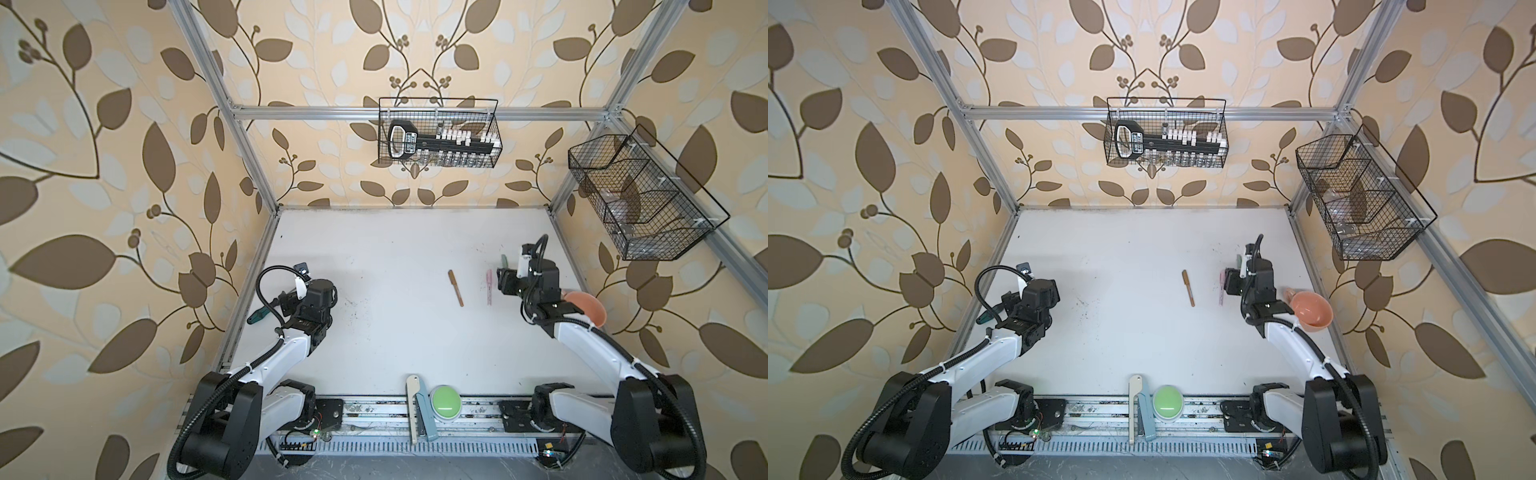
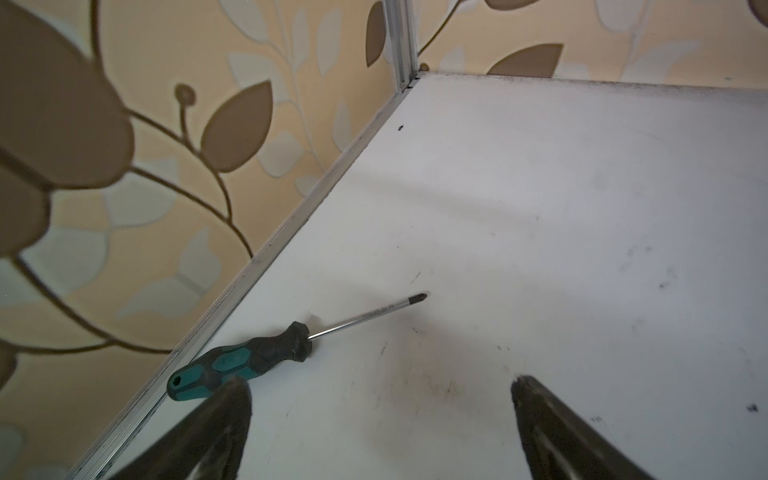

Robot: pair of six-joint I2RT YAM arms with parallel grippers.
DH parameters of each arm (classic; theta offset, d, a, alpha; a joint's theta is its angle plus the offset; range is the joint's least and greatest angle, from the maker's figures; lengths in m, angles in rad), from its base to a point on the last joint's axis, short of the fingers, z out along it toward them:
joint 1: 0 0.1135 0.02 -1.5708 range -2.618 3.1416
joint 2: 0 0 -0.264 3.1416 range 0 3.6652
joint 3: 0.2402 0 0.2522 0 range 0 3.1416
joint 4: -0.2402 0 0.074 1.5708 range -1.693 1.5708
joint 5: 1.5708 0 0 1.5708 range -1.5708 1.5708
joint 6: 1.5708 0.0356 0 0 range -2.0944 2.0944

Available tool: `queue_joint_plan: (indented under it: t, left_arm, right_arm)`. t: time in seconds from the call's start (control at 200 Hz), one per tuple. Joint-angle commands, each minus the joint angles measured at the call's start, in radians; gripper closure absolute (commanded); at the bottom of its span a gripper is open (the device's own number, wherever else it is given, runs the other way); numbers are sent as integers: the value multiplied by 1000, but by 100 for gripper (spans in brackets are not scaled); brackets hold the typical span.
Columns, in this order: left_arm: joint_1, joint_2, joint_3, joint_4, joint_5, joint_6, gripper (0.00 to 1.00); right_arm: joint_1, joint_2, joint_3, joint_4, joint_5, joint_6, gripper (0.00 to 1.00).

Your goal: Insert the pens into the pen caps

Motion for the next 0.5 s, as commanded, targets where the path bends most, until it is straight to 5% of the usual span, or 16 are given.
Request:
queue_joint_plan:
  t: [0.0, 0.13, 0.155, 0.205, 0.255, 0.375, 0.495]
  left_arm:
    - [49, 43, -56, 279, 133, 9, 1]
    - [66, 143, -24, 320, 166, 55, 1]
    - [68, 151, -9, 303, 192, 72, 1]
    - [69, 183, -17, 381, 221, 127, 1]
    - [83, 214, -36, 468, 234, 135, 1]
    - [132, 285, -32, 503, 324, 117, 1]
    - [148, 410, 1, 560, 319, 113, 1]
  right_arm:
    - [-20, -50, -179, 316, 185, -77, 33]
    - [-54, 6, -232, 459, 154, -95, 32]
    - [-49, 16, -237, 497, 147, -107, 22]
    - [-39, 32, -268, 602, 121, -132, 19]
    - [-24, 48, -308, 738, 109, -158, 0]
    - [-14, 195, -368, 974, 54, -190, 0]
    - [0, 225, -327, 906, 120, -176, 0]
